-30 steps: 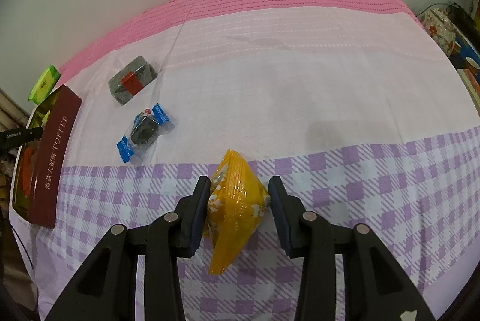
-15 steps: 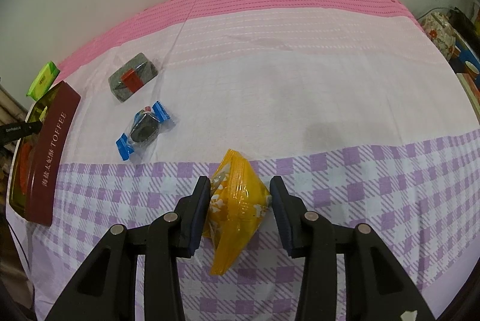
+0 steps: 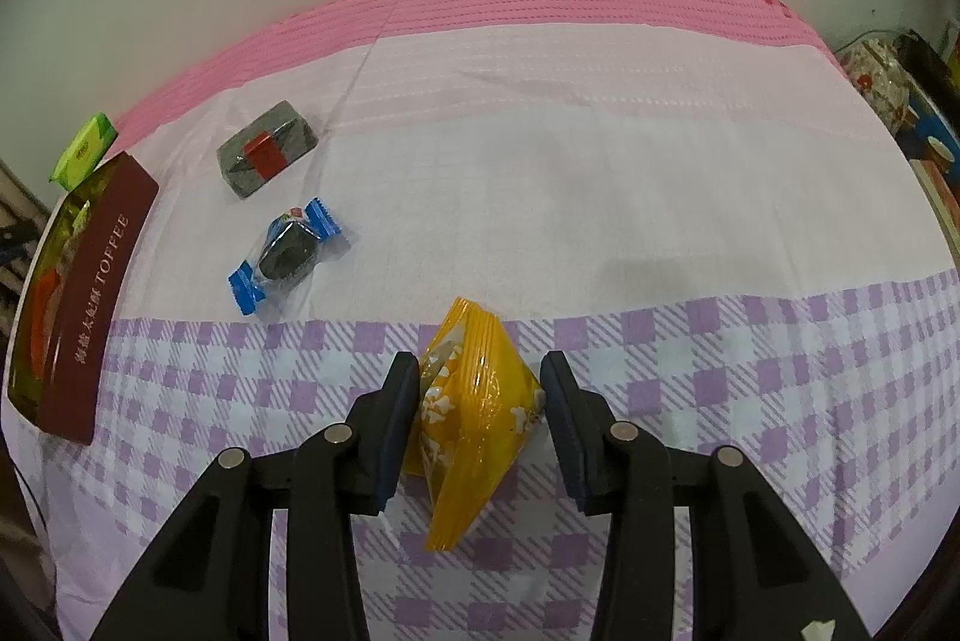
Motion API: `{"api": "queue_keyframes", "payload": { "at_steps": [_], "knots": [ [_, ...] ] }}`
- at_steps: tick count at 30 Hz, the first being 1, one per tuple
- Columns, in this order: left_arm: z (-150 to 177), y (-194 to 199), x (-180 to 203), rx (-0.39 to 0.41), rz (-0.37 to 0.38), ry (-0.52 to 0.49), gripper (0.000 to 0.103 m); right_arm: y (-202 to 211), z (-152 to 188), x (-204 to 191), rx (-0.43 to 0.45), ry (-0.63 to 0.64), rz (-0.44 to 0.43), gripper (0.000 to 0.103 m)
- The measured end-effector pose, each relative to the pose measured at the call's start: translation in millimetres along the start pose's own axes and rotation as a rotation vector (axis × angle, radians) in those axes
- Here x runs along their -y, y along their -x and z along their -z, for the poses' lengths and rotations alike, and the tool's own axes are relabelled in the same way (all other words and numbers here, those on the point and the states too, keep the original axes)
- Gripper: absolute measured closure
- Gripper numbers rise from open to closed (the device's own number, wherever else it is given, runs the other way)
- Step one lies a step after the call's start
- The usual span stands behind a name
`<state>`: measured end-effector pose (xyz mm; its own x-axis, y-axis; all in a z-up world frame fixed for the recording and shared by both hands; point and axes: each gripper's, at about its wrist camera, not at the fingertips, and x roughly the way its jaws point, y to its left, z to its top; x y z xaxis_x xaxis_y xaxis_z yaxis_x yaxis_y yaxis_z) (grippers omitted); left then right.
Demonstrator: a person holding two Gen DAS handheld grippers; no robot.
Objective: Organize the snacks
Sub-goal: 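Carry the patterned box into the gold tin and open the left tool, then carry the yellow snack bag into the gold tin and open the right tool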
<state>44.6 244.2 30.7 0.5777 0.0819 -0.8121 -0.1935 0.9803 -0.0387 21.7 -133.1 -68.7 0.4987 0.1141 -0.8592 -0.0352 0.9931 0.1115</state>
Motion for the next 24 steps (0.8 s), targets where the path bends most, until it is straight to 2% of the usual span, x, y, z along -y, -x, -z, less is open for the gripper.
{"api": "queue_keyframes", "payload": {
  "at_steps": [4,7,14,19,24],
  "knots": [
    [11.8,30.7,-18.1,0.107,-0.088,-0.011,0.031,-1.0,-2.2,-1.8,-0.013,0.023,0.017,0.063],
    [21.0,38.7,-32.1,0.142,-0.118,-0.004,0.029,-1.4,-2.6,-1.1,-0.016,0.04,0.037,0.064],
    [34.2,38.9,-49.7,0.14,-0.143,0.02,0.028,2.6,-5.1,3.9,-0.025,0.02,0.065,0.068],
    [35.8,32.5,-61.3,0.122,-0.151,0.068,0.024,19.0,-22.4,-4.7,0.02,0.027,0.09,0.068],
    [37.1,29.4,-77.8,0.109,-0.164,0.124,0.022,37.5,-52.9,-43.8,0.071,0.114,0.005,0.068]
  ]
}}
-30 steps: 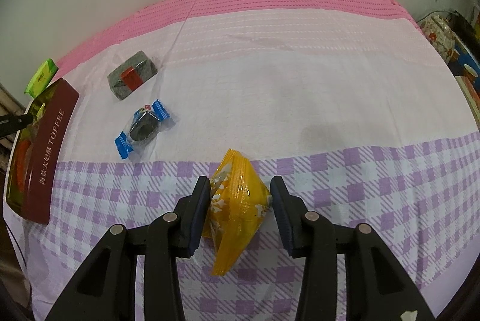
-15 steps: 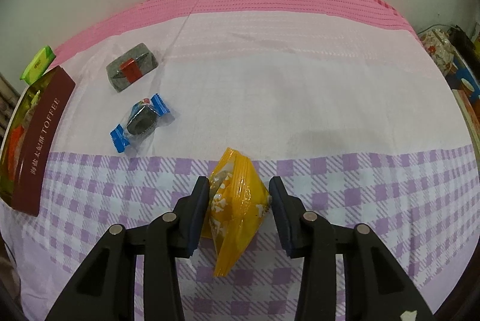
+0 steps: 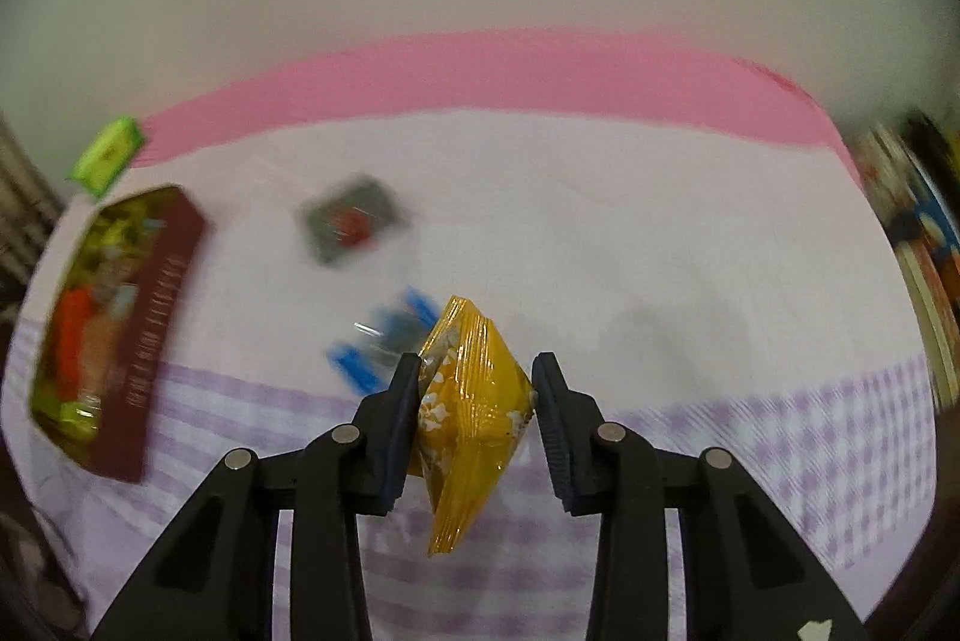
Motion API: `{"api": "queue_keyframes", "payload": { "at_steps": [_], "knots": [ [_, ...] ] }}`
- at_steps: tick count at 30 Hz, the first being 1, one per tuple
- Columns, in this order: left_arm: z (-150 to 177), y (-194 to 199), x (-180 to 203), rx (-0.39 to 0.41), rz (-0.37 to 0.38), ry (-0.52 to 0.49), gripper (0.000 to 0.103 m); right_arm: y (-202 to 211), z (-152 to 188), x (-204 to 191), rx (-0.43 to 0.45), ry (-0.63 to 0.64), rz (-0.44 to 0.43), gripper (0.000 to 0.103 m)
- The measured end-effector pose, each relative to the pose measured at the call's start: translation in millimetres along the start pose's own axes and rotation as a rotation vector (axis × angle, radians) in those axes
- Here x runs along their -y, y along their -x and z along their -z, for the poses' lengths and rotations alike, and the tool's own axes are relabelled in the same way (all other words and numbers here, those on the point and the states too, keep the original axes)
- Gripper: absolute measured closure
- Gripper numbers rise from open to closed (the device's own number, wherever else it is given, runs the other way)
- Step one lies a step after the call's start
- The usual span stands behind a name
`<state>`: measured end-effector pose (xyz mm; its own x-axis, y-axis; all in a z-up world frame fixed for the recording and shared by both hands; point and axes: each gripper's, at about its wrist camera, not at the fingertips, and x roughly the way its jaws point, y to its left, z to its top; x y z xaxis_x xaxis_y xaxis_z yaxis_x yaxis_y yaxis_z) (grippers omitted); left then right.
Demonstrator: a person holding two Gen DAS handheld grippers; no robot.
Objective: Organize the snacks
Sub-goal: 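Carry the yellow snack bag into the gold tin and open the right tool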
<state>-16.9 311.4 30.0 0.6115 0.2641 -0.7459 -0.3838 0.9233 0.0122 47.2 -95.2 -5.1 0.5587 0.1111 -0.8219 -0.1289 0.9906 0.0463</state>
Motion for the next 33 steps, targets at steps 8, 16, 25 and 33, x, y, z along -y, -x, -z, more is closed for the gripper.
{"api": "queue_keyframes", "payload": {
  "at_steps": [8,16,25,33],
  "knots": [
    [9.9,6.2,-14.4,-0.005,-0.047,0.018,0.021,-3.3,-31.1,-101.2,0.005,0.171,-0.219,0.068],
    [26.6,4.4,-41.7,-0.049,-0.076,0.076,0.019,-22.7,-34.5,-171.9,-0.053,0.321,-0.248,0.068],
    [27.2,-2.4,-46.9,-0.068,-0.082,0.101,0.019,-37.3,-22.7,-228.3,-0.055,0.42,-0.214,0.067],
    [28.6,-2.0,-44.3,-0.071,-0.08,0.094,0.019,-51.4,-8.1,-252.1,-0.099,0.426,-0.252,0.066]
  ]
}}
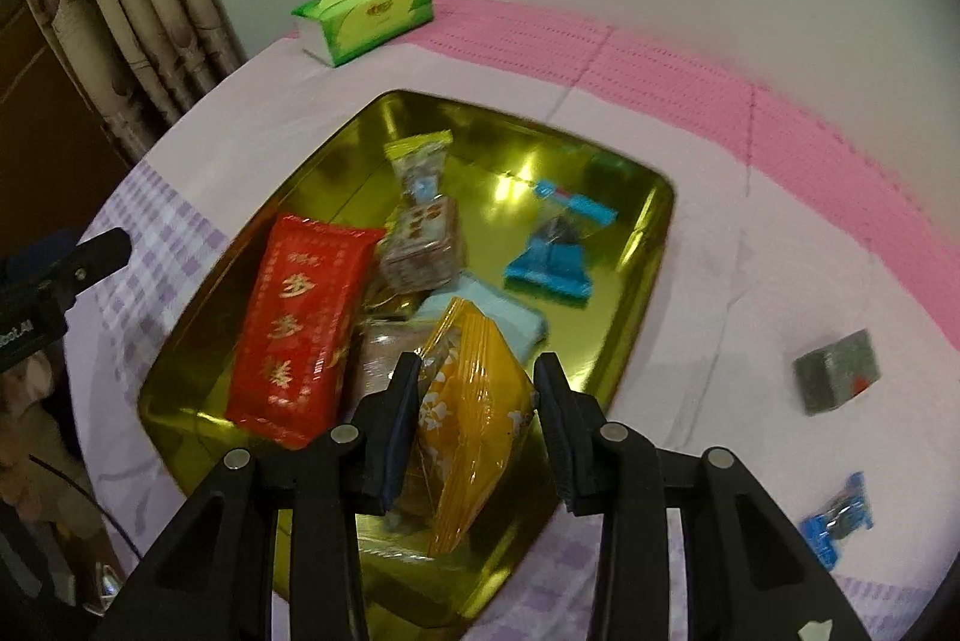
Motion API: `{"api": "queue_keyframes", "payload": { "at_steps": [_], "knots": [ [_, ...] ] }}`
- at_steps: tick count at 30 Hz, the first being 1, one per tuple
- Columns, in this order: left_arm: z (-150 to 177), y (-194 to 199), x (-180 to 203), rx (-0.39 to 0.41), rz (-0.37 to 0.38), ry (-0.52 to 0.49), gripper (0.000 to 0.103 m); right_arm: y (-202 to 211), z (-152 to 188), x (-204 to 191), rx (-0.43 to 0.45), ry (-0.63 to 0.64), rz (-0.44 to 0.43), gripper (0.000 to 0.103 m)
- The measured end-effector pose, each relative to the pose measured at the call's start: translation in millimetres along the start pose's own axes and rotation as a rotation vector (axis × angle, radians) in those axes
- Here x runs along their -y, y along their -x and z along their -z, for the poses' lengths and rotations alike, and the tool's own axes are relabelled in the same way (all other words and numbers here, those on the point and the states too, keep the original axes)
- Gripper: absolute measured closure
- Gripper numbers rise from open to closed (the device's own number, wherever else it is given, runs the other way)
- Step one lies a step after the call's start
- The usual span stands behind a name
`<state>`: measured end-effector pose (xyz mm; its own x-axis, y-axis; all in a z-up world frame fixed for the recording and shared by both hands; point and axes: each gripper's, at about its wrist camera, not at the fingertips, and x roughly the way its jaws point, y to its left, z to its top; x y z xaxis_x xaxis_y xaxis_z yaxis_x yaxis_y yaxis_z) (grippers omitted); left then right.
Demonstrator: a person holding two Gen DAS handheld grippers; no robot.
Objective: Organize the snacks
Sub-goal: 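Carry the yellow snack bag into the gold tin and open the right tool, then grasp the blue-wrapped candy with the right tool while the left tool moves toward the grey block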
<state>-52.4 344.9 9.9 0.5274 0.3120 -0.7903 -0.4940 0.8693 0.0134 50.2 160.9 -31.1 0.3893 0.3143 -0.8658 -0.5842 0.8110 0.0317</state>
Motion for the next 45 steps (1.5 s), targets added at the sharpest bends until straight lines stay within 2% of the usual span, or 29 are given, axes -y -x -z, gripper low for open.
{"api": "queue_keyframes", "payload": {
  "at_steps": [7,9,16,23,28,38,43,45],
  "knots": [
    [-0.6,-2.2,-0.5,-0.014,0.015,0.011,0.019,6.2,1.3,-5.7,0.007,-0.012,-0.04,0.059],
    [-0.7,-1.8,0.0,-0.012,0.013,0.009,0.019,10.2,0.9,-7.0,0.017,-0.007,-0.04,0.046],
    [-0.3,-2.5,1.9,-0.014,0.011,-0.004,0.019,29.3,-1.4,-2.9,0.064,-0.033,-0.043,0.044],
    [0.0,-3.1,3.4,-0.013,0.011,-0.009,0.019,52.2,6.5,17.7,0.106,-0.092,-0.033,0.043],
    [0.8,-2.7,2.9,-0.017,0.007,-0.004,0.019,62.0,21.0,51.7,0.104,-0.163,0.022,0.041],
    [3.4,-3.4,4.1,-0.02,0.011,-0.004,0.019,83.8,67.2,166.0,0.034,-0.427,0.2,0.041],
    [4.3,-3.6,6.8,-0.027,0.017,-0.002,0.019,83.1,83.6,204.2,0.004,-0.561,0.214,0.041],
    [4.0,-4.0,6.5,-0.028,0.018,-0.002,0.019,76.4,88.6,213.0,-0.023,-0.617,0.191,0.041]
  ]
}}
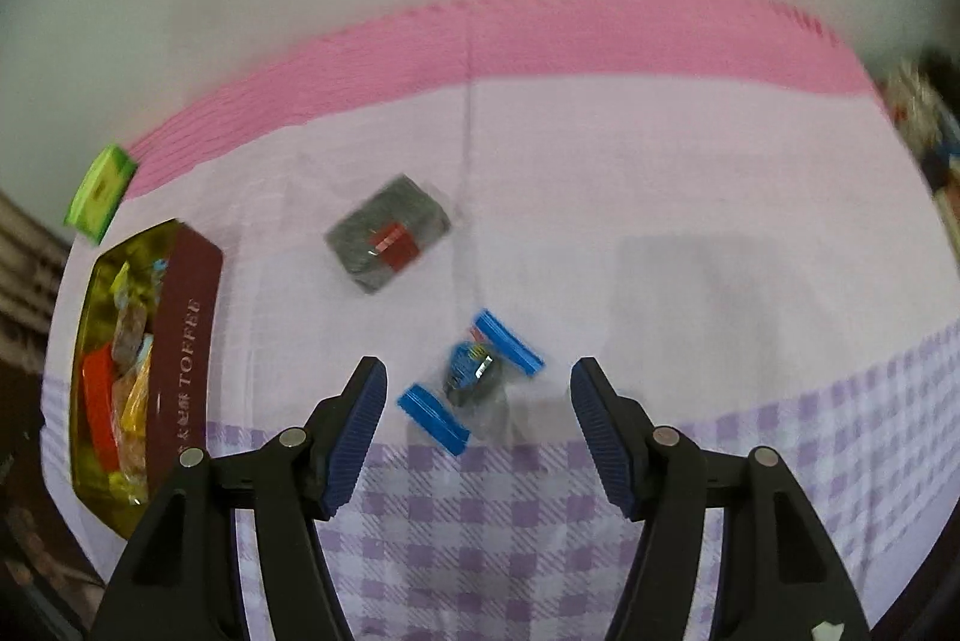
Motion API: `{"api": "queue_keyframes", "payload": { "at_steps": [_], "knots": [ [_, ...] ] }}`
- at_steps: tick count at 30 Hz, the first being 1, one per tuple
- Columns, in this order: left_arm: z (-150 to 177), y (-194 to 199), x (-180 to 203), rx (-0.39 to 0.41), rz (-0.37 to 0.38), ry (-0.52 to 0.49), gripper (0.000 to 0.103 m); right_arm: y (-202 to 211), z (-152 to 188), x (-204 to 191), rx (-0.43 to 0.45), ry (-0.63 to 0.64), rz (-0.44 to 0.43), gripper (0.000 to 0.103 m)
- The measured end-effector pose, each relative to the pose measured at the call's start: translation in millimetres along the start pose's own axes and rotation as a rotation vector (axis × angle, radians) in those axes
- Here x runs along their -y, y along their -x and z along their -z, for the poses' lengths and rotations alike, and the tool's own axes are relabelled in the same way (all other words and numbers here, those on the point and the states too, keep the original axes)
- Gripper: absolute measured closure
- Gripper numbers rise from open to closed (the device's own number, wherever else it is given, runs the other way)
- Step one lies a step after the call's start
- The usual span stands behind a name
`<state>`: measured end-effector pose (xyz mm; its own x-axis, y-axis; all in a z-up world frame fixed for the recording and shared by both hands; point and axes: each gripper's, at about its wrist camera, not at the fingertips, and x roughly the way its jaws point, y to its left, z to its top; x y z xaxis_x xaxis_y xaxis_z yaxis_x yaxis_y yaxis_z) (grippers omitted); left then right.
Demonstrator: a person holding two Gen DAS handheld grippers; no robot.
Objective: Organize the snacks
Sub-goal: 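Grasp the blue-wrapped candy with the right tool while the left tool moves toward the grey block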
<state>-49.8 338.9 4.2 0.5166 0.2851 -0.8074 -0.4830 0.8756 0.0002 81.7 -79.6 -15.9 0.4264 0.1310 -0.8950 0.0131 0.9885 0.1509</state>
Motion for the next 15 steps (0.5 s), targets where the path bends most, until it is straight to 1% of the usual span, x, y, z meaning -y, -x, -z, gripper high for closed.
{"api": "queue_keyframes", "payload": {
  "at_steps": [2,4,10,12,14,15],
  "knots": [
    [-0.2,-0.1,-0.2,0.0,-0.001,0.0,0.019,-8.3,-1.4,2.9,-0.025,-0.036,-0.02,0.041],
    [0.2,-0.3,-0.6,-0.002,-0.001,0.006,0.019,-15.9,-2.3,1.9,-0.039,-0.052,-0.015,0.041],
    [-0.1,-1.2,-1.4,-0.004,0.0,0.01,0.019,-37.0,-6.3,-11.1,-0.058,-0.044,0.049,0.042],
    [-0.2,-1.4,-1.3,-0.004,0.001,0.007,0.019,-40.1,-7.3,-12.4,-0.042,-0.037,0.068,0.046],
    [0.9,-1.8,-0.4,-0.005,-0.001,0.004,0.019,-43.3,-7.1,-14.4,-0.031,-0.01,0.076,0.057],
    [1.4,-1.9,0.4,-0.005,-0.002,0.002,0.019,-44.6,-6.3,-15.4,-0.03,0.003,0.077,0.059]
  ]
}}
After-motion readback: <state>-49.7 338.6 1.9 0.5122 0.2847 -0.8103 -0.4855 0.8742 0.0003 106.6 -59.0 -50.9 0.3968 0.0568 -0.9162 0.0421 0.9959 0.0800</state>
